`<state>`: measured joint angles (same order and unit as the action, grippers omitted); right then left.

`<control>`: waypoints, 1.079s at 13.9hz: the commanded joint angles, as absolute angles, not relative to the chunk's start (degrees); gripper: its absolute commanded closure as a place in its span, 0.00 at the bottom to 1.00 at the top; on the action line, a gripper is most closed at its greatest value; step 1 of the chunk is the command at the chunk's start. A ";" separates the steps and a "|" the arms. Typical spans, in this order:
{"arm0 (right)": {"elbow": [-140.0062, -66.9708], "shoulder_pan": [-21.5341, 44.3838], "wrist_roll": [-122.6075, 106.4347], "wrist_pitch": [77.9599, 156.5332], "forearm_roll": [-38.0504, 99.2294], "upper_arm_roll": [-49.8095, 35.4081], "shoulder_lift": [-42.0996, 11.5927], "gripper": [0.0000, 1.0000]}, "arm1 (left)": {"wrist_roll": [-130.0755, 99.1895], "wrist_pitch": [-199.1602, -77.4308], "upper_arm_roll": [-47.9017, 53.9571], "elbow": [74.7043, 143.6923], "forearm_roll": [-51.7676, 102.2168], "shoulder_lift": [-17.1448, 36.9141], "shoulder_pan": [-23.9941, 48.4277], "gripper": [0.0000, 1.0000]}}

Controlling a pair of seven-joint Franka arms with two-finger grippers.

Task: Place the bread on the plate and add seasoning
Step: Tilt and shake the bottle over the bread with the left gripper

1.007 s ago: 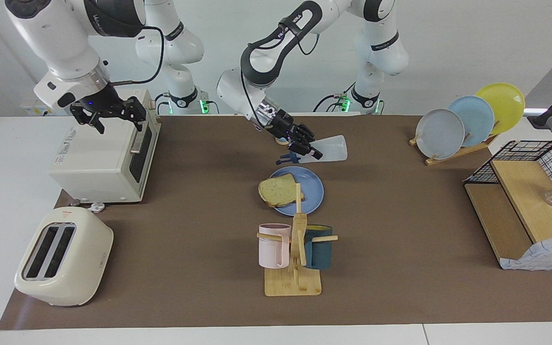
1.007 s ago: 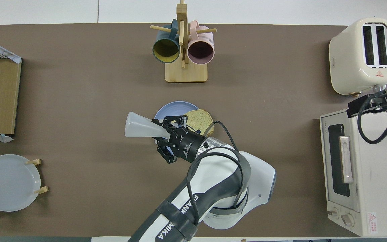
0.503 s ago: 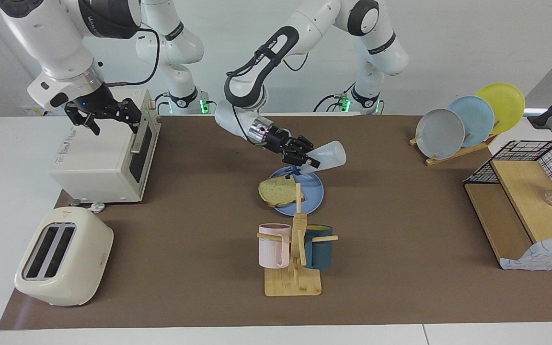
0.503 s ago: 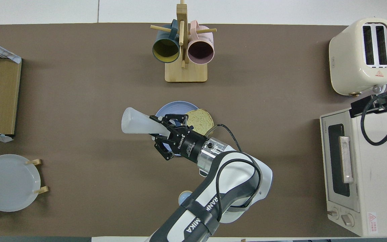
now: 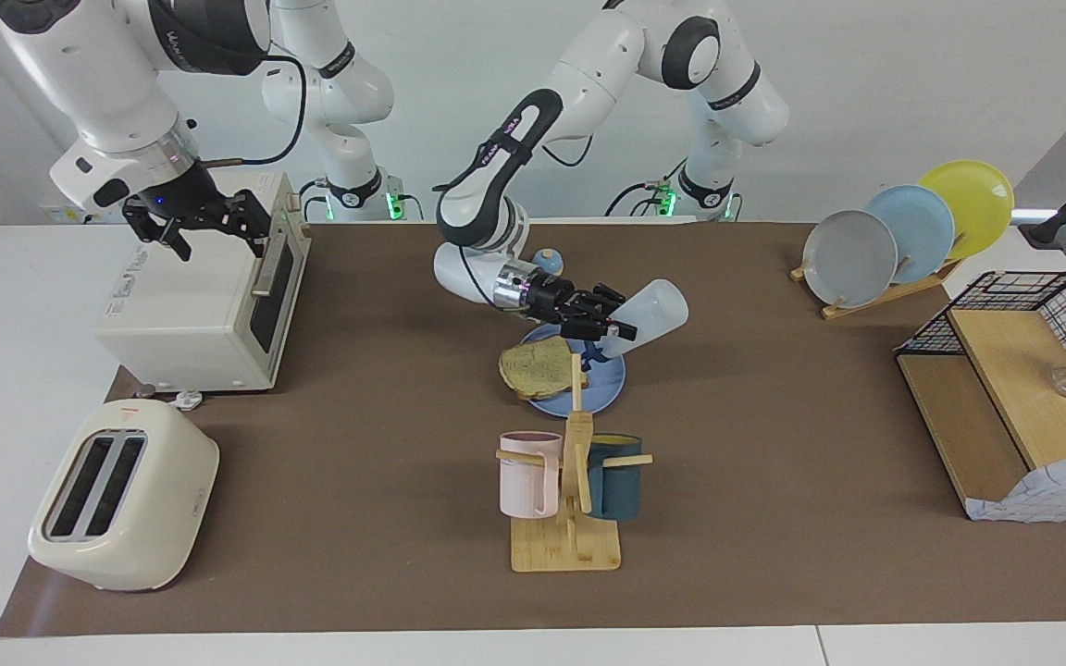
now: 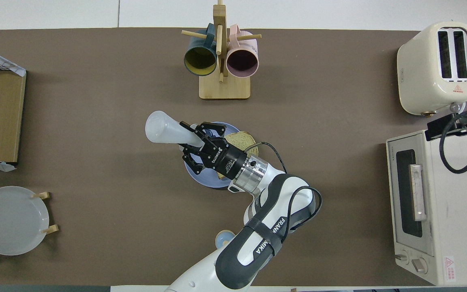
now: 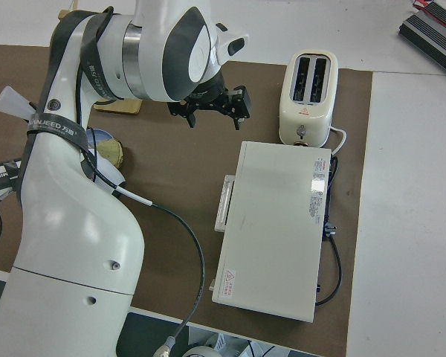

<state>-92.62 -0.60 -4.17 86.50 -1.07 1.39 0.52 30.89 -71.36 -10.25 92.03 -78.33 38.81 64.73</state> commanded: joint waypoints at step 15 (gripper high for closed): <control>-93.69 -1.32 -5.71 84.46 -0.97 1.93 1.67 0.00 | 31.55 -69.25 -10.28 90.79 -73.73 39.37 67.34 1.00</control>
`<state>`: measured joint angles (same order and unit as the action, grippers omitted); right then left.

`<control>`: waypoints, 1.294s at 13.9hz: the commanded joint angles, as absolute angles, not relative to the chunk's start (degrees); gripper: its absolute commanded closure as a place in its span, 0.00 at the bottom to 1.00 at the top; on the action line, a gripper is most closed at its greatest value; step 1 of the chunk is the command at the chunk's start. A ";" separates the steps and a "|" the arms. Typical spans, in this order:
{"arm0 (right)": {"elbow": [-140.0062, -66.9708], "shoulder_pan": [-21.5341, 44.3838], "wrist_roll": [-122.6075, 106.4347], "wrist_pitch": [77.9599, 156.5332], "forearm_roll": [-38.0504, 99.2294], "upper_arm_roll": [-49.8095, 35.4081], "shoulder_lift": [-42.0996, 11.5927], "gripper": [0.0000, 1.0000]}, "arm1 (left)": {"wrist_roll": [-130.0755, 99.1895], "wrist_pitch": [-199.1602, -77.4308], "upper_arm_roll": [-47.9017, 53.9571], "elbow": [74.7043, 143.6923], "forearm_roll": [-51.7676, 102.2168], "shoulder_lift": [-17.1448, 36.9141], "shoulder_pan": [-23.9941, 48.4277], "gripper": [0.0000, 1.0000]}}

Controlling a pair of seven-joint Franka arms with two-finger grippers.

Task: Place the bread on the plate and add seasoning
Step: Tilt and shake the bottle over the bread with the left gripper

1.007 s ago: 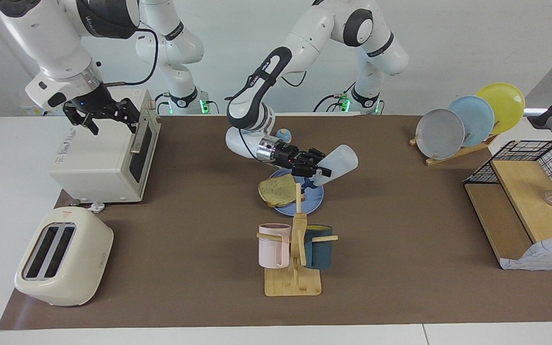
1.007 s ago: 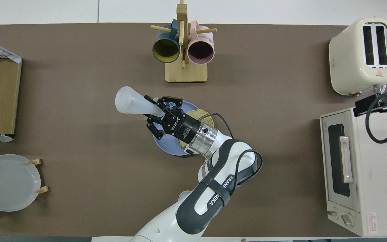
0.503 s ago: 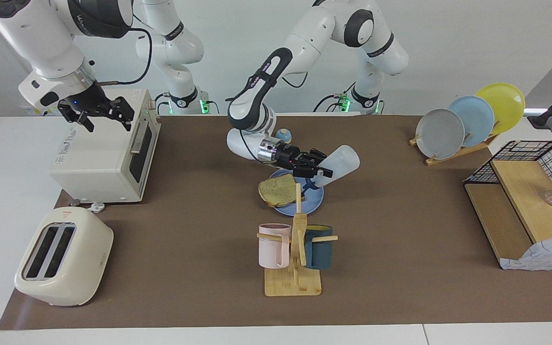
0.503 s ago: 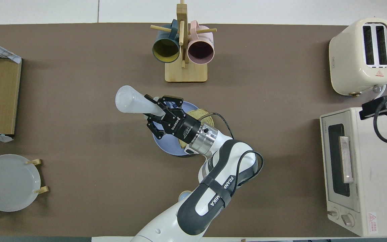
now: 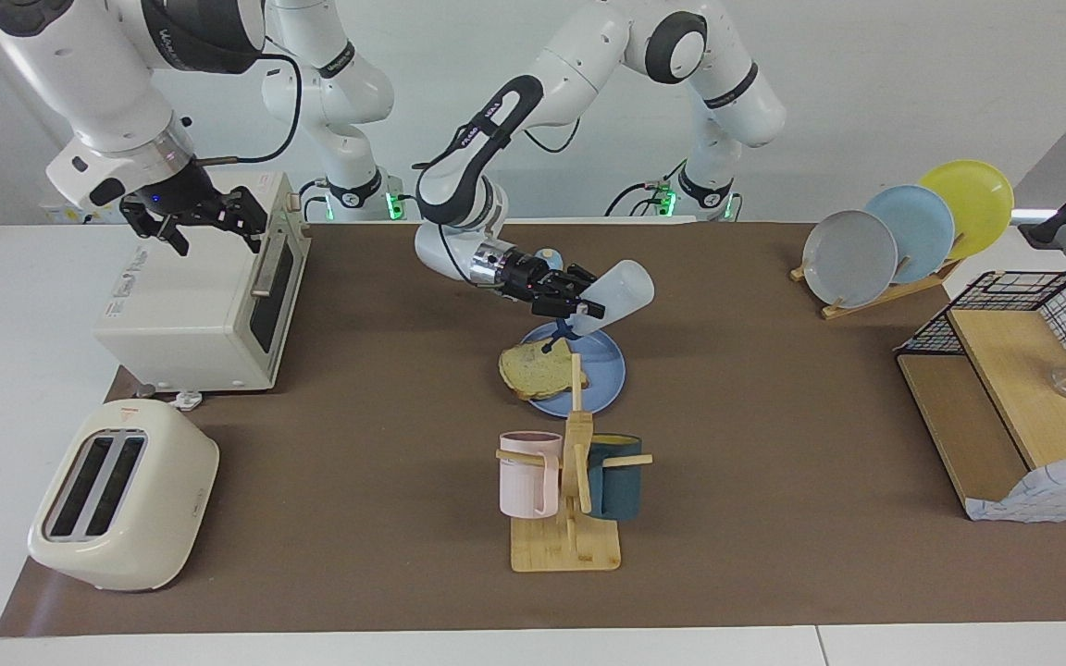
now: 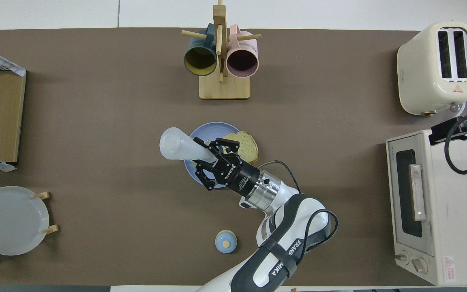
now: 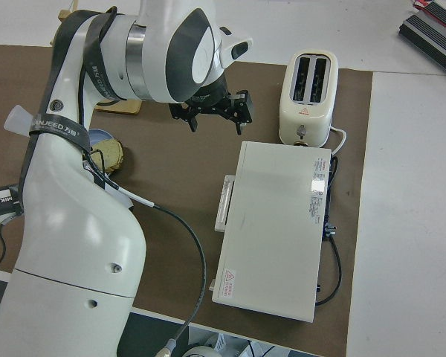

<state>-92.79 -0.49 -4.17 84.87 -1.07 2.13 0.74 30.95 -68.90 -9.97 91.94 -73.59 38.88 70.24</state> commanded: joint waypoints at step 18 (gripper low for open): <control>-93.69 -1.32 -5.71 84.46 -0.97 1.93 1.67 0.00 | 31.64 -70.75 -10.20 90.62 -70.14 39.64 71.63 1.00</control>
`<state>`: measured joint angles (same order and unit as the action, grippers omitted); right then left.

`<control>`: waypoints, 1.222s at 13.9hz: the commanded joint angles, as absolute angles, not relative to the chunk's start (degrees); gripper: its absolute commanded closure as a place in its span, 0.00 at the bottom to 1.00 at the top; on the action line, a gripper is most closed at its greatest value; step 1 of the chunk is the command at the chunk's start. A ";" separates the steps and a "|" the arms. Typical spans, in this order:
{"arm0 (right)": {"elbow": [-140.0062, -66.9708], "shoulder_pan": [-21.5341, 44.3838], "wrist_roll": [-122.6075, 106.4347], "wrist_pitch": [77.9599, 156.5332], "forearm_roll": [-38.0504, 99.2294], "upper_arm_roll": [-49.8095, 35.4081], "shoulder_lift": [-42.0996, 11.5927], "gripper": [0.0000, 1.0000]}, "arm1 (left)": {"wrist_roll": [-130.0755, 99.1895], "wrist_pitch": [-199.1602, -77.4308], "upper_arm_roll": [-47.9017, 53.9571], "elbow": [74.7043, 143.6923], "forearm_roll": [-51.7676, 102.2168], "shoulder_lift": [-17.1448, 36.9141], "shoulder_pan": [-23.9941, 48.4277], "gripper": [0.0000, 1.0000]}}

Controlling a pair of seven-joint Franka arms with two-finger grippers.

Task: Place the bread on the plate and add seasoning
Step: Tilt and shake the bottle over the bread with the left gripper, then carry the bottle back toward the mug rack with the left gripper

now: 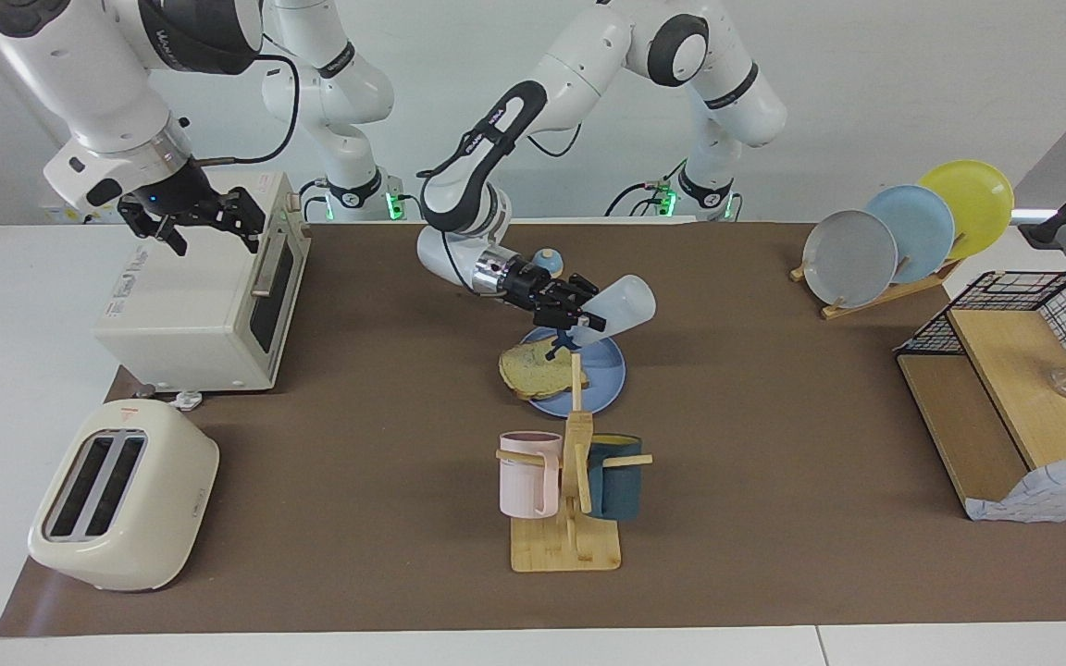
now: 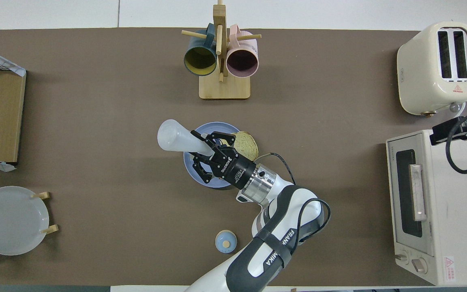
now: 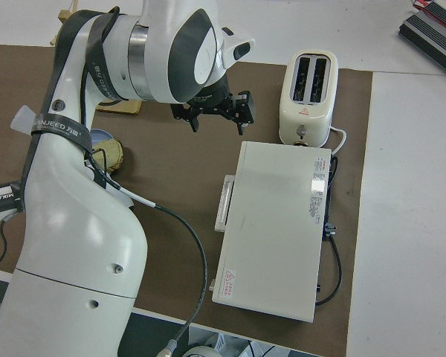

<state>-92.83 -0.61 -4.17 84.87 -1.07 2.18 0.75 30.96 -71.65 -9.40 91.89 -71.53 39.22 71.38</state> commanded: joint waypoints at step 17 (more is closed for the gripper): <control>-93.69 -1.32 -5.71 84.46 -0.97 1.93 1.67 0.00 | 20.05 -99.29 -10.20 94.13 -57.84 24.70 45.20 1.00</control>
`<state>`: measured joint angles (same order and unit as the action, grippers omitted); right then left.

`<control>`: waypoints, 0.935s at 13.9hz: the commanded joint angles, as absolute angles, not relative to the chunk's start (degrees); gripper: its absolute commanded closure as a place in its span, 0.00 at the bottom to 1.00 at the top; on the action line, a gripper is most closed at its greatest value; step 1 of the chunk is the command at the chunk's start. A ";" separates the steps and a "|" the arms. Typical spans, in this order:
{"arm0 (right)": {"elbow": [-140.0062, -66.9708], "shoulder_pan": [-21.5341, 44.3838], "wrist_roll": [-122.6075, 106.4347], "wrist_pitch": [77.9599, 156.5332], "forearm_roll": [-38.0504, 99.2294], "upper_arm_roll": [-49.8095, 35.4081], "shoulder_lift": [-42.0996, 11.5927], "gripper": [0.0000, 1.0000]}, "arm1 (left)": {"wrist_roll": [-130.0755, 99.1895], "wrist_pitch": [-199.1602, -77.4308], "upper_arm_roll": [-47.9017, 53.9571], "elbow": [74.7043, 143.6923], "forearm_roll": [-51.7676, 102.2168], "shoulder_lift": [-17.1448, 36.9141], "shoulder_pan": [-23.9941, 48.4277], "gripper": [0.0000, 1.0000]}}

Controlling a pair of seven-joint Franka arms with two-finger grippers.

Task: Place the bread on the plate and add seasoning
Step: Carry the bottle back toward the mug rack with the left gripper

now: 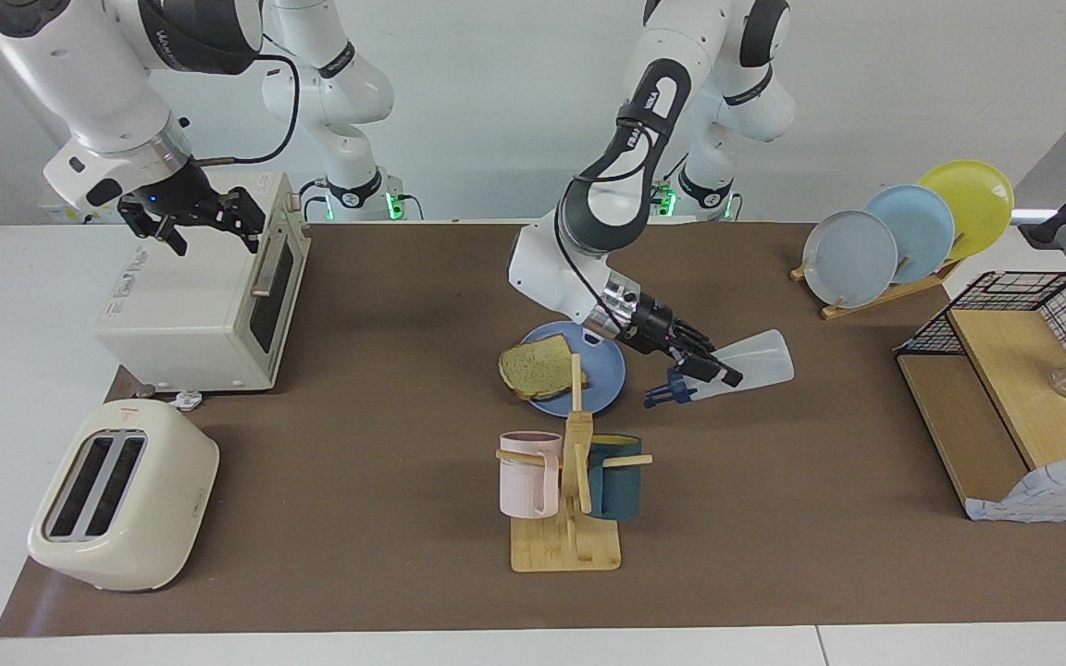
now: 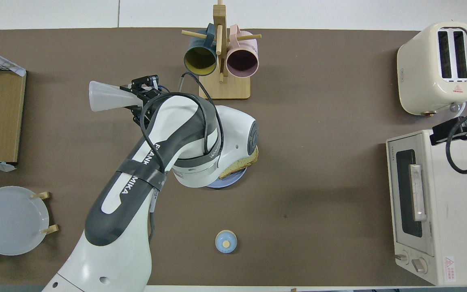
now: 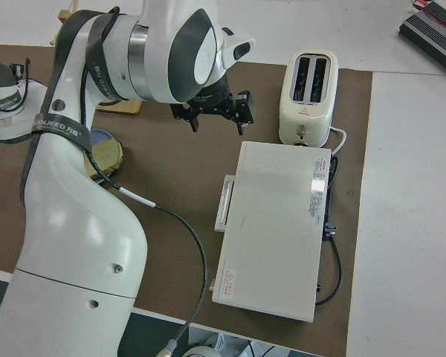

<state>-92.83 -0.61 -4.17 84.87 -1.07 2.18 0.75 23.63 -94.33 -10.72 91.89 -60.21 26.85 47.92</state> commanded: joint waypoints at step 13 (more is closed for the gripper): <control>-93.69 -1.32 -5.71 84.46 -0.97 1.93 1.67 0.00 | 6.18 -139.70 -10.20 100.35 -16.20 18.20 25.67 1.00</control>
<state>-92.83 -0.61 -4.17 84.87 -1.07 2.18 0.75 10.93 -131.74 -10.78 94.93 -20.12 20.36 27.35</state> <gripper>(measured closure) 0.000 0.599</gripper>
